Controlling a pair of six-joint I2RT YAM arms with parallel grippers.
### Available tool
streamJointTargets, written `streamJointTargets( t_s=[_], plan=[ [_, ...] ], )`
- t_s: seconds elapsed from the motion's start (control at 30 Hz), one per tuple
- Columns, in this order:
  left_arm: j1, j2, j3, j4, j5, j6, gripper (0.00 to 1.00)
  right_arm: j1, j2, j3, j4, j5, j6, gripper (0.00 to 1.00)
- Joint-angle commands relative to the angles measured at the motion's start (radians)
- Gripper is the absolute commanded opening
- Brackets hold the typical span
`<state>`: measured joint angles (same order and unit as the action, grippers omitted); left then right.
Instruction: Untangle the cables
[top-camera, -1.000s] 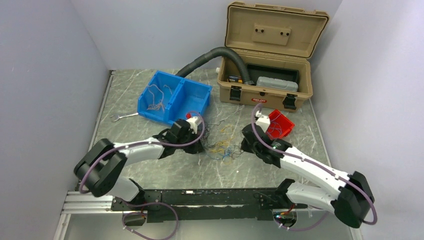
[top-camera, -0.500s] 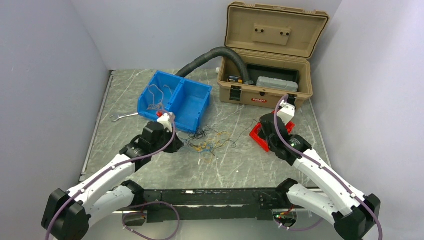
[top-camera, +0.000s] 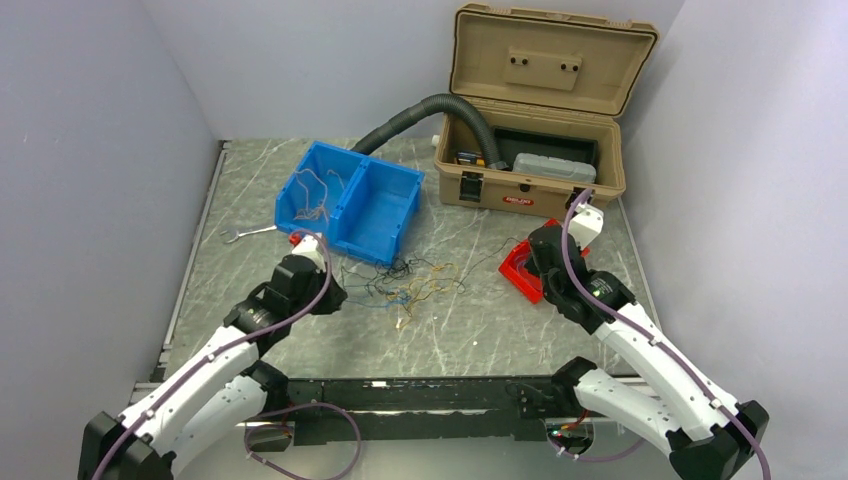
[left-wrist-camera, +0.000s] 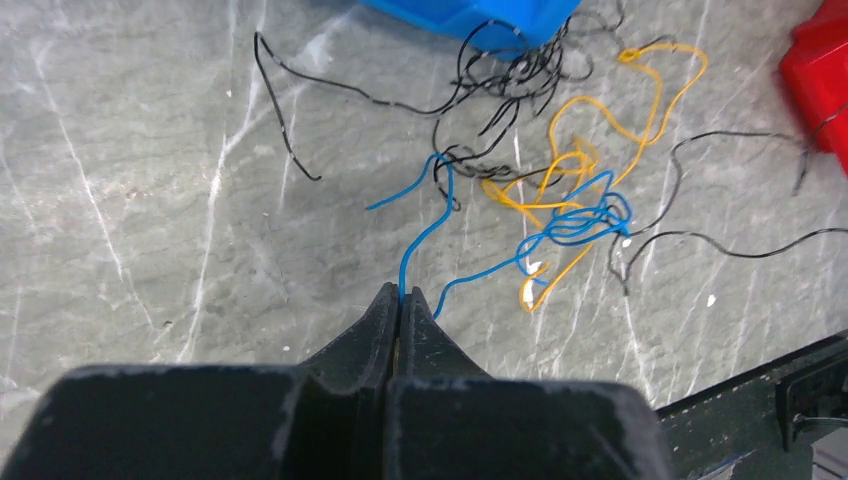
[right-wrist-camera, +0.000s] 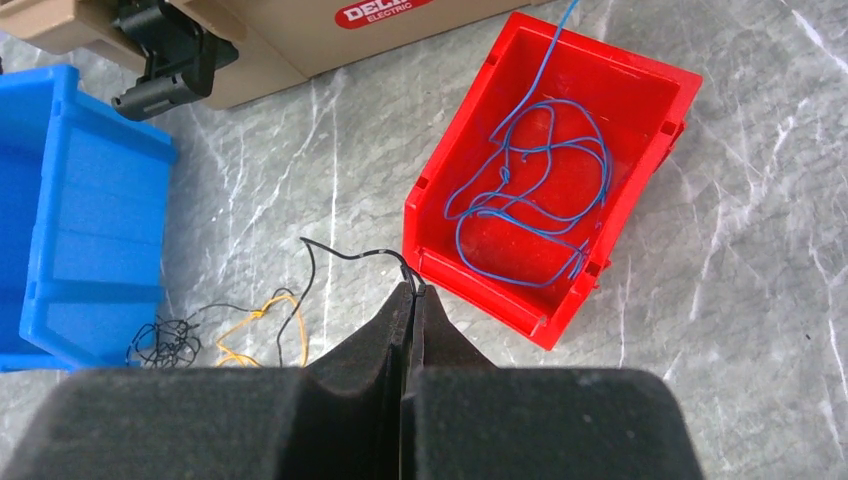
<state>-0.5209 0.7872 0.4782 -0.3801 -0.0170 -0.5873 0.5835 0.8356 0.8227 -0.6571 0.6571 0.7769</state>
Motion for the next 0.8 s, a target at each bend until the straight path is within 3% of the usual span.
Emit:
streamJointTargets(
  t_s=[0.0,0.27,0.47,0.53,0.6,0.67,0.77],
  plan=[
    [0.012,-0.106,-0.025,0.034,-0.026,-0.014,0.00,-0.004,-0.003,0.018,-0.018,-0.027,-0.006,0.00],
    [0.012,-0.086,-0.060,0.162,0.161,0.051,0.00,0.050,0.047,-0.211,0.351,-0.713,-0.151,0.03],
    [0.013,-0.021,-0.042,0.171,0.176,0.075,0.00,0.283,0.198,-0.173,0.499,-0.807,-0.176,0.01],
    [0.013,-0.011,-0.039,0.175,0.181,0.074,0.00,0.336,0.245,-0.137,0.521,-0.821,-0.204,0.08],
    [0.012,-0.009,-0.033,0.170,0.178,0.077,0.00,0.353,0.267,-0.110,0.507,-0.787,-0.223,0.33],
    [0.013,-0.008,-0.027,0.156,0.172,0.088,0.00,0.353,0.266,-0.098,0.495,-0.740,-0.235,0.51],
    [0.012,-0.009,-0.016,0.132,0.156,0.098,0.00,0.354,0.277,-0.086,0.480,-0.686,-0.240,0.69]
  ],
)
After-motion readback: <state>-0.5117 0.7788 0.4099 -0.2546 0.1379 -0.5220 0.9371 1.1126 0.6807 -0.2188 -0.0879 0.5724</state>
